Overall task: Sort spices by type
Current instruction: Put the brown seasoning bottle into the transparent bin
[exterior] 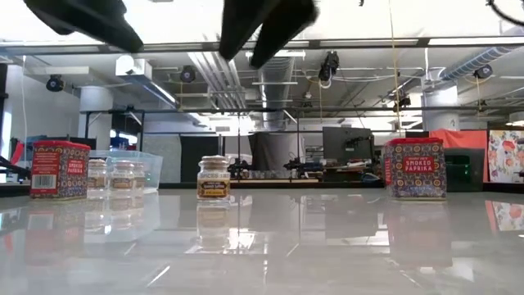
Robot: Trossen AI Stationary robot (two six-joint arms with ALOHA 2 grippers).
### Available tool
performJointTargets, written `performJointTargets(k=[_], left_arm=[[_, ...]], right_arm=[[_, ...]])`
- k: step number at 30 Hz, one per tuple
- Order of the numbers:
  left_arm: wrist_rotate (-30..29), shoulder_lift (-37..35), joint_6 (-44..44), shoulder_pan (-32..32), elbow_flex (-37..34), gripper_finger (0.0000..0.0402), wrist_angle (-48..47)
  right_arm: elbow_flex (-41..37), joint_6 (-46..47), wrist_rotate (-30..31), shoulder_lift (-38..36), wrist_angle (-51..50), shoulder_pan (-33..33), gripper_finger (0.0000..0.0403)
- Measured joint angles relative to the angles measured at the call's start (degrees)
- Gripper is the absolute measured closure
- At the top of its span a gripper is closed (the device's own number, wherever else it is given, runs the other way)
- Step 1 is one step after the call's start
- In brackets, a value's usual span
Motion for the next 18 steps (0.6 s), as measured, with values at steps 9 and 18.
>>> performJointTargets(k=[9,18], left_arm=[[6.61,-2.82,3.94,12.60,0.00,0.0196,-8.62],[14.99,-3.12,14.49,22.62,0.02,0.0138,-7.93]], right_arm=[[-4.40,20.96,6.37,-2.74,-5.49,18.11,0.0039],[-12.83,44.87,16.65,-3.06,-5.68,27.01,0.0038]])
